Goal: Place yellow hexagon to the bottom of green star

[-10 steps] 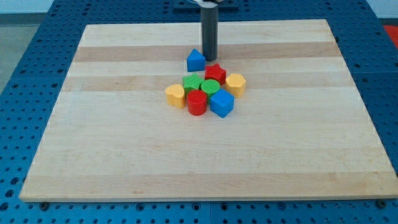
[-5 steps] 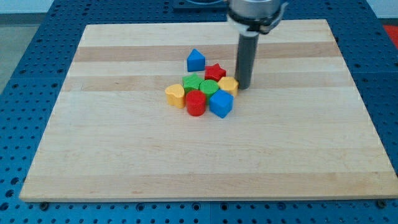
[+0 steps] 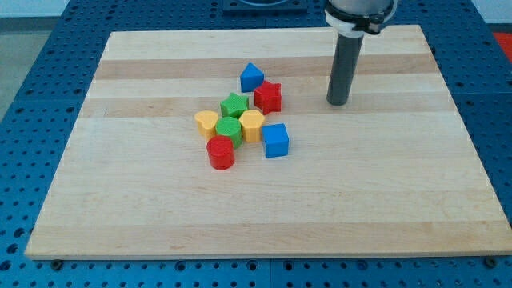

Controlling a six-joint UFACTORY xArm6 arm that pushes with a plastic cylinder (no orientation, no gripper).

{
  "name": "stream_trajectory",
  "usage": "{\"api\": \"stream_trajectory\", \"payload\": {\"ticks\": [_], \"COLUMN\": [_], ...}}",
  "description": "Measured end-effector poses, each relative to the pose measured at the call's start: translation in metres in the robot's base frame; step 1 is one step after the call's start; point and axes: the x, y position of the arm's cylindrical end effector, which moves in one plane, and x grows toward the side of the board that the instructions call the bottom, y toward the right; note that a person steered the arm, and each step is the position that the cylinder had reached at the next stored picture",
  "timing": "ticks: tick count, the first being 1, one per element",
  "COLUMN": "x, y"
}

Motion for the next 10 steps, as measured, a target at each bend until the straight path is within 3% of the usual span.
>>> {"api": "stream_trajectory", "payload": {"ticks": [1, 3, 6, 9, 10], "x": [0.006, 0.058, 0.059, 0.061, 0.056], "y": [-0.009, -0.025, -0.145, -0.147, -0.120]}}
